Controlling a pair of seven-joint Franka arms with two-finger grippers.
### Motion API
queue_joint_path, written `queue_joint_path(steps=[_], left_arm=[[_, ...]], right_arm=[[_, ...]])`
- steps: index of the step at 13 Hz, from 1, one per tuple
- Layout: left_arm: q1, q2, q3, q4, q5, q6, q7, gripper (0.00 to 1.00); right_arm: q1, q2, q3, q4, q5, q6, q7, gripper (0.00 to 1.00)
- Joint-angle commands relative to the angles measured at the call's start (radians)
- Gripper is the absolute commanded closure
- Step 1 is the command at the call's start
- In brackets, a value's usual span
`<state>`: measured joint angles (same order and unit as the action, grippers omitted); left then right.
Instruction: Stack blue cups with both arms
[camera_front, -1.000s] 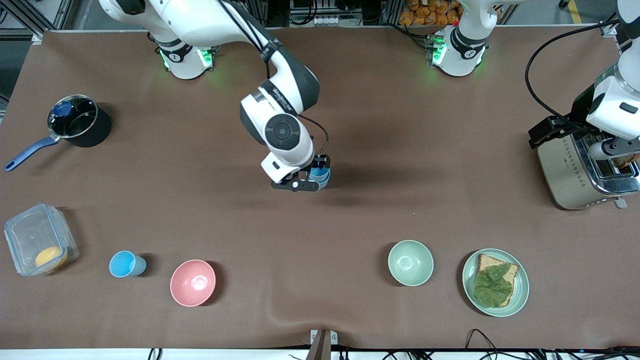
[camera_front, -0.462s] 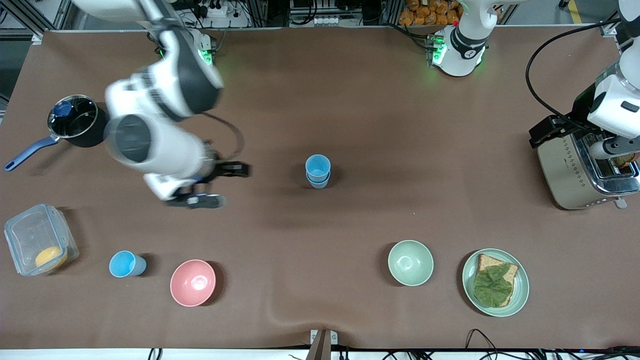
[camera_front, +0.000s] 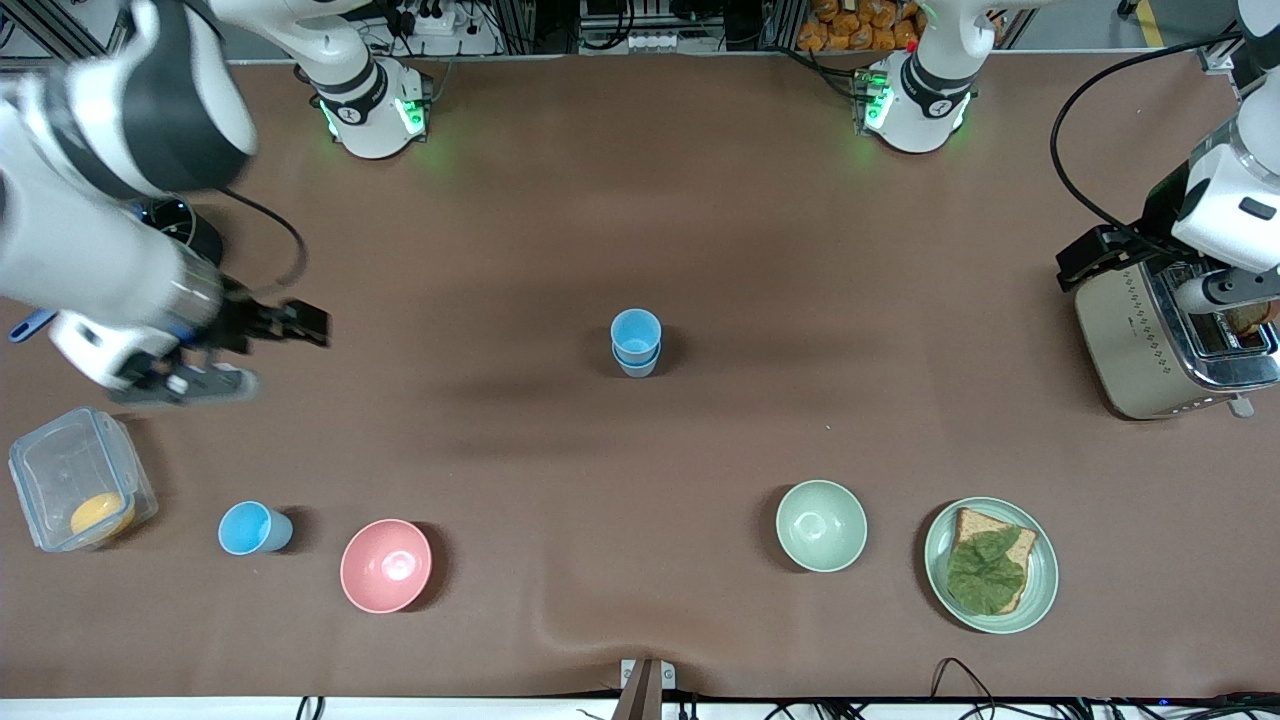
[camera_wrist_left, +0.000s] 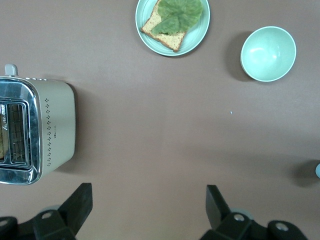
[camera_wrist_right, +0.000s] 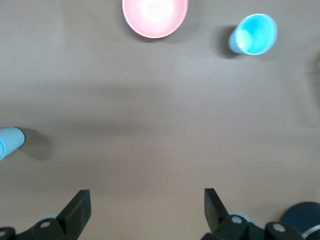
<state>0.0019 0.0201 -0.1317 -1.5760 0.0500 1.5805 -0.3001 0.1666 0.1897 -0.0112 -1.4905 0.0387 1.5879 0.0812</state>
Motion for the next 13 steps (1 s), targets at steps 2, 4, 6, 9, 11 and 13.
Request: queue_joint_path(steps=[2, 4, 6, 9, 11, 13], left_arm=[[-0.002, -0.009, -0.003, 0.014, -0.016, -0.031, 0.012, 0.00], [-0.002, -0.009, -0.002, 0.014, -0.016, -0.031, 0.016, 0.00], [-0.002, -0.008, -0.002, 0.014, -0.016, -0.031, 0.018, 0.00], [0.001, -0.008, 0.003, 0.013, -0.036, -0.031, 0.019, 0.00], [0.006, -0.006, 0.004, 0.013, -0.053, -0.031, 0.015, 0.00], [0.000, -0.005, 0.004, 0.013, -0.053, -0.031, 0.003, 0.00]], right_arm=[[-0.120, -0.206, 0.036, -0.163, -0.020, -0.018, -0.078, 0.00], [-0.176, -0.216, 0.033, -0.154, -0.019, -0.057, -0.081, 0.00], [-0.197, -0.249, 0.031, -0.157, -0.019, -0.066, -0.081, 0.00], [-0.200, -0.257, 0.031, -0.159, -0.019, -0.072, -0.084, 0.00], [-0.200, -0.251, 0.031, -0.159, -0.020, -0.069, -0.116, 0.00], [-0.197, -0.253, 0.031, -0.159, -0.019, -0.066, -0.123, 0.00]])
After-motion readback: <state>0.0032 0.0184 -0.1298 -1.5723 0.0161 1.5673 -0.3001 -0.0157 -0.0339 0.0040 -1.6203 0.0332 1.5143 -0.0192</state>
